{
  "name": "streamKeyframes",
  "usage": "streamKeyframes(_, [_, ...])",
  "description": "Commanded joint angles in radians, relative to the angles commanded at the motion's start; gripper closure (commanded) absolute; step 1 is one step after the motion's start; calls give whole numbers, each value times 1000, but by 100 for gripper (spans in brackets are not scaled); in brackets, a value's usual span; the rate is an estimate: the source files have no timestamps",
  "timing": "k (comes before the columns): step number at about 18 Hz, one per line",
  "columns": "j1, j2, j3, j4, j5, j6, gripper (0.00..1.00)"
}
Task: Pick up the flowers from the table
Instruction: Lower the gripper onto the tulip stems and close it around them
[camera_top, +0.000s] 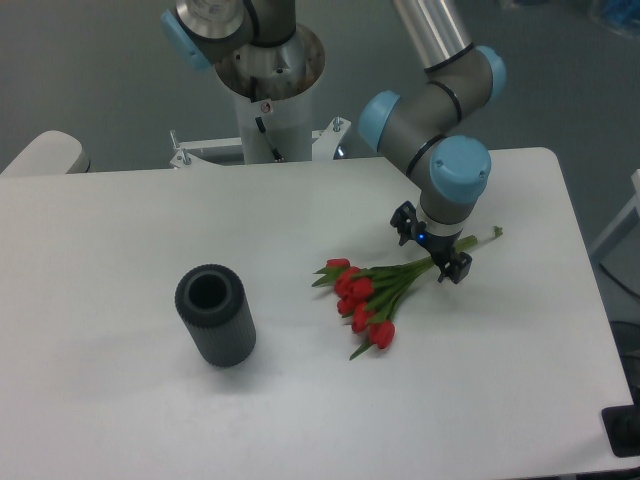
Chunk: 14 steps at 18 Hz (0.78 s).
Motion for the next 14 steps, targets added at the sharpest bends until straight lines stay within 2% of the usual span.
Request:
streamKeyframes(3, [-2,-5,2,3,0,6,0])
streamKeyframes(4, [-3,-8,3,5,0,0,4])
streamKeyframes(5, [-8,-9,6,5,2,6,10])
streamKeyframes(6, [-9,-8,3,5,2,8,20])
streamKeyframes(7, [-11,-9,2,12,2,6,35])
streamKeyframes(9, [-11,-9,3,17,2,9,50])
streamKeyframes(11, [-9,-9,9,17,2,12,62])
streamKeyframes(14, [-9,-8,15,17,2,17,73])
